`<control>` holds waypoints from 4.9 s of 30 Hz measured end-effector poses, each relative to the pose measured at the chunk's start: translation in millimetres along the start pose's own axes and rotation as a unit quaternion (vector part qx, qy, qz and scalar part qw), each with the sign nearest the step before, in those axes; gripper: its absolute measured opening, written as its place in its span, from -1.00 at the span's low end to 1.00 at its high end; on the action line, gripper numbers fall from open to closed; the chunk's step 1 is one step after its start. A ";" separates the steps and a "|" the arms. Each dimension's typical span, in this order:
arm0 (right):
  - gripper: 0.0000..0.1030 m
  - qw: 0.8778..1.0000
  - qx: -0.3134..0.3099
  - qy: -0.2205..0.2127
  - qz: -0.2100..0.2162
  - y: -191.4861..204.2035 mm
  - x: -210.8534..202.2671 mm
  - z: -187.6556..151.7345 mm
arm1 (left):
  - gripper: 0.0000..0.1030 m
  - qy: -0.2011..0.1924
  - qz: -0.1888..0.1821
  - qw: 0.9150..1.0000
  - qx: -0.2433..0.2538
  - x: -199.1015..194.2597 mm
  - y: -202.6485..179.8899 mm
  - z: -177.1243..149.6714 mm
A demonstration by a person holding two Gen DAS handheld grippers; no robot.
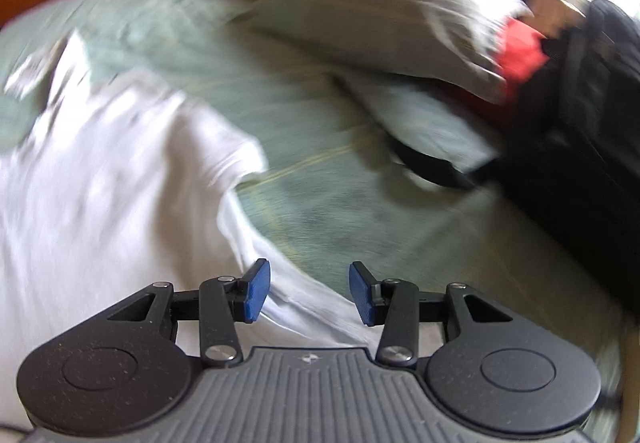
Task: Fold clothes
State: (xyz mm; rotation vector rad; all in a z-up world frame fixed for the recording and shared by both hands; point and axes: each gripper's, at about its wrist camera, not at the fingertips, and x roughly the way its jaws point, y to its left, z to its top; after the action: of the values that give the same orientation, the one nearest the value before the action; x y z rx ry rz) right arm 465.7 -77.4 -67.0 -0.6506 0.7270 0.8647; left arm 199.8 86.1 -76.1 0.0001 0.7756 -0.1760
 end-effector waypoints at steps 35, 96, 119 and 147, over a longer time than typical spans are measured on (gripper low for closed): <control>-0.06 0.995 0.075 -0.058 0.026 -4.1 19.9 48.4 | 0.90 -0.015 0.013 0.999 -0.034 -13.7 15.0 -2.8; -0.74 0.970 0.217 -0.050 -0.099 -63.0 -51.5 -39.1 | 0.90 -0.034 0.006 0.999 -0.042 -27.4 18.4 -10.5; 0.21 0.955 0.260 0.008 -0.140 -59.6 -35.5 -33.7 | 0.90 -0.035 0.017 0.998 -0.042 -32.2 21.2 -10.8; 1.00 0.923 0.364 0.052 -0.116 -23.5 -48.7 -67.9 | 0.91 -0.034 0.036 0.998 -0.043 -36.8 20.5 -8.6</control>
State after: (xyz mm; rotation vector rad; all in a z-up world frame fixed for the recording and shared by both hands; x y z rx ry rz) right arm 443.8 -161.3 -63.9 -0.1042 0.9719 0.2931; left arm 171.3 112.7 -58.0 -0.0586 0.7131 -0.0741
